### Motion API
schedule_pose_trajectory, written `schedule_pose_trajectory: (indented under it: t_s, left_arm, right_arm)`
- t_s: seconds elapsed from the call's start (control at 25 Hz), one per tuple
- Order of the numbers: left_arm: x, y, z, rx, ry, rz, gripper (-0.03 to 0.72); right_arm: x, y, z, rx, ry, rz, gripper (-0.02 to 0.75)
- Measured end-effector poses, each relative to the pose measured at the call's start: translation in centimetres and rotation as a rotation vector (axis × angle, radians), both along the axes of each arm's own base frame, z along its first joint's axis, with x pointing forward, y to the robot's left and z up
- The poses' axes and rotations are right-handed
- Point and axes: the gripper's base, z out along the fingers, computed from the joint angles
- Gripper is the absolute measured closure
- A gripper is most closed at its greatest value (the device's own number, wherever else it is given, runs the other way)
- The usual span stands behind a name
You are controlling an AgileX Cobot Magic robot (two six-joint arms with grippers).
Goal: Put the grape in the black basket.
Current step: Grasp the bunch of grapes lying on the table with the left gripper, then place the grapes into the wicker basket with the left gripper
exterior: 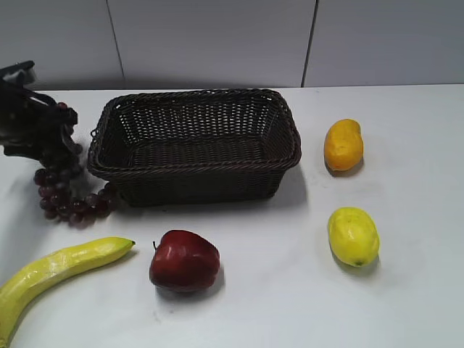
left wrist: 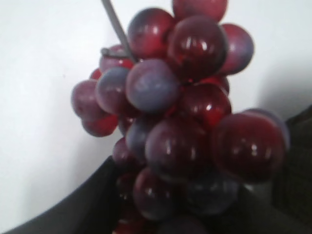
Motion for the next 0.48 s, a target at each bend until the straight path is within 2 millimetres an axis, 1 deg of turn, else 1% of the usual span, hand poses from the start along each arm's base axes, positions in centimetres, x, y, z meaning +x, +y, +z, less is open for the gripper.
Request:
schedule_pose_trajectory:
  t_s: [0.08, 0.2, 0.32, 0.48]
  left_arm:
    - [-0.3, 0.0, 2.7, 0.004, -0.067, -0.004, 0.218]
    - [-1.3, 0.1, 7.4, 0.006, -0.187, -0.006, 0.234]
    - [-3.0, 0.1, 12.7, 0.008, -0.343, 0.0, 0.239]
    - [-5.8, -0.6, 19.1, -0.004, -0.57, 0.002, 0.268]
  right_arm:
    - [0.0, 0.0, 0.0, 0.0, 0.0, 0.0, 0.145]
    - [0.0, 0.0, 0.0, 0.0, 0.0, 0.0, 0.145]
    - [0.0, 0.0, 0.0, 0.0, 0.0, 0.0, 0.145]
    - [0.0, 0.0, 0.0, 0.0, 0.0, 0.0, 0.145]
